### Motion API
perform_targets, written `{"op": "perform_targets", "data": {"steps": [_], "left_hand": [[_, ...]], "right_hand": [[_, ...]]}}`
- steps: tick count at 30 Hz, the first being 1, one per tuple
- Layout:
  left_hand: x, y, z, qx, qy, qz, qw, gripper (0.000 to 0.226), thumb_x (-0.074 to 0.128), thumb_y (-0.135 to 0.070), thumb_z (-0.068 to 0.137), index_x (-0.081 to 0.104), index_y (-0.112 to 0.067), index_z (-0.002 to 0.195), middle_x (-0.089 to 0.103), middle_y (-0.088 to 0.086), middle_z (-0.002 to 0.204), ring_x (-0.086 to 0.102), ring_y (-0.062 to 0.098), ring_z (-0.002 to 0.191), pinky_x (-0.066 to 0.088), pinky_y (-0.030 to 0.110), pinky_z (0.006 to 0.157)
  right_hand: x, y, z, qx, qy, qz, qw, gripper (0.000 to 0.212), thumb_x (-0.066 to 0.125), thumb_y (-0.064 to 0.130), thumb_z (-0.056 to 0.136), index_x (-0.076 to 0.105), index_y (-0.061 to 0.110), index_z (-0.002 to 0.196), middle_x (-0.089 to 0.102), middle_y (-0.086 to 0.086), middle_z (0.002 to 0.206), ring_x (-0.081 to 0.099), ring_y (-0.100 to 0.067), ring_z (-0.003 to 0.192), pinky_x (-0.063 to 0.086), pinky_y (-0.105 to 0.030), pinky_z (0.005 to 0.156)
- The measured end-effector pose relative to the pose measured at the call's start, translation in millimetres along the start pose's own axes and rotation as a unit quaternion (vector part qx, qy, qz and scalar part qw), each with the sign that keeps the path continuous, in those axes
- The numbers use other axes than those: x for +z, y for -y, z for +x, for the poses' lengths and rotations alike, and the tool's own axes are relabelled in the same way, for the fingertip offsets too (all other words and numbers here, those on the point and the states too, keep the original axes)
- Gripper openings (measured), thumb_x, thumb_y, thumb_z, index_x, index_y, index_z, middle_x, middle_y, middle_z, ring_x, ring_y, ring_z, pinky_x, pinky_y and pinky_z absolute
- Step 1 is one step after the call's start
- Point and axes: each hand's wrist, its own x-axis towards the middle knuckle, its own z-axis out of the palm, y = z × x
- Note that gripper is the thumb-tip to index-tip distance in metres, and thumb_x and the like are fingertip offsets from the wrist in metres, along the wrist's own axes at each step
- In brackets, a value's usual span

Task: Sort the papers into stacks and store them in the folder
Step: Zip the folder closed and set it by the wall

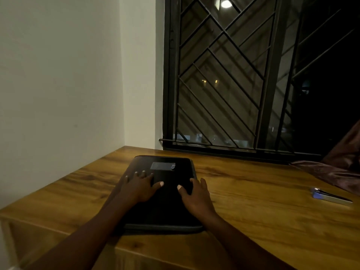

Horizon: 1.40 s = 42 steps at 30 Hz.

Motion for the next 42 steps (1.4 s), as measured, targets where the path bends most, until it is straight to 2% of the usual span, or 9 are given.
{"op": "perform_targets", "data": {"steps": [2,6,8,10,13,19,33,38,42], "left_hand": [[0.0,0.4,3.0,-0.003,0.014,-0.005,1.0,0.069,0.029,-0.062,0.097,0.023,-0.023,0.154,0.013,0.014,0.162,0.009,0.033,0.15,0.01,0.054,0.118],[-1.0,6.5,14.7,0.0,-0.016,-0.039,0.999,0.048,0.042,-0.05,0.099,0.052,-0.018,0.133,0.046,0.014,0.143,0.043,0.027,0.133,0.033,0.046,0.112],[-0.8,18.0,24.5,-0.008,-0.014,-0.045,0.999,0.048,0.041,-0.048,0.099,0.05,-0.018,0.135,0.044,0.015,0.146,0.04,0.027,0.136,0.031,0.046,0.114],[0.8,30.7,33.6,-0.013,-0.012,-0.035,0.999,0.055,0.034,-0.047,0.102,0.035,-0.017,0.148,0.027,0.017,0.157,0.023,0.03,0.146,0.018,0.047,0.119],[-0.9,50.4,38.6,-0.008,-0.039,-0.045,0.998,0.057,0.028,-0.046,0.104,0.022,-0.017,0.154,0.014,0.014,0.162,0.01,0.026,0.151,0.007,0.043,0.121],[-2.2,87.2,61.3,0.005,-0.063,-0.073,0.995,0.057,0.032,-0.049,0.102,0.029,-0.023,0.153,0.018,0.007,0.162,0.016,0.02,0.15,0.009,0.037,0.121],[-6.3,156.9,126.0,-0.019,-0.08,-0.096,0.992,0.055,0.04,-0.051,0.099,0.037,-0.028,0.149,0.026,0.001,0.16,0.022,0.023,0.148,0.017,0.041,0.122],[-7.6,168.7,143.1,-0.003,-0.089,-0.103,0.991,0.053,0.043,-0.05,0.099,0.042,-0.029,0.147,0.03,0.001,0.159,0.025,0.02,0.147,0.018,0.041,0.122],[-7.7,172.7,153.5,-0.007,-0.092,-0.095,0.991,0.053,0.043,-0.05,0.099,0.042,-0.028,0.147,0.031,0.0,0.158,0.025,0.019,0.147,0.018,0.038,0.121]], "right_hand": [[8.0,3.3,5.2,0.004,-0.001,0.01,1.0,0.055,0.05,0.046,0.092,0.039,0.019,0.14,0.025,-0.007,0.149,0.038,-0.026,0.133,0.044,-0.043,0.104],[25.5,15.6,15.5,0.014,-0.012,0.019,1.0,0.047,0.049,0.023,0.095,0.041,0.016,0.14,0.025,-0.006,0.149,0.039,-0.025,0.131,0.043,-0.038,0.104],[36.7,24.9,21.6,0.018,-0.021,0.025,0.999,0.048,0.048,0.018,0.094,0.04,0.015,0.142,0.027,-0.004,0.149,0.041,-0.024,0.128,0.044,-0.039,0.103],[48.0,35.6,29.1,0.015,-0.019,0.035,0.999,0.05,0.048,0.015,0.094,0.038,0.015,0.143,0.026,-0.002,0.15,0.041,-0.023,0.129,0.043,-0.038,0.104],[65.9,50.1,43.7,0.005,0.013,0.029,0.999,0.05,0.049,0.021,0.095,0.038,0.016,0.144,0.02,-0.001,0.154,0.034,-0.023,0.136,0.039,-0.038,0.108],[94.4,71.9,83.1,0.002,0.053,-0.064,0.997,0.056,0.042,0.034,0.099,0.025,0.017,0.15,0.0,-0.008,0.16,0.007,-0.028,0.147,0.017,-0.041,0.119],[158.9,114.6,137.5,-0.019,0.058,-0.132,0.989,0.046,0.039,0.032,0.1,0.034,0.021,0.144,0.009,-0.008,0.159,0.004,-0.035,0.145,0.014,-0.046,0.119],[172.9,118.3,151.5,-0.024,0.055,-0.136,0.989,0.042,0.042,0.032,0.098,0.04,0.022,0.139,0.017,-0.009,0.155,0.01,-0.037,0.142,0.017,-0.048,0.116],[179.6,114.9,164.5,-0.04,0.047,-0.129,0.99,0.04,0.046,0.03,0.096,0.045,0.021,0.134,0.025,-0.01,0.151,0.014,-0.035,0.142,0.012,-0.046,0.117]]}}
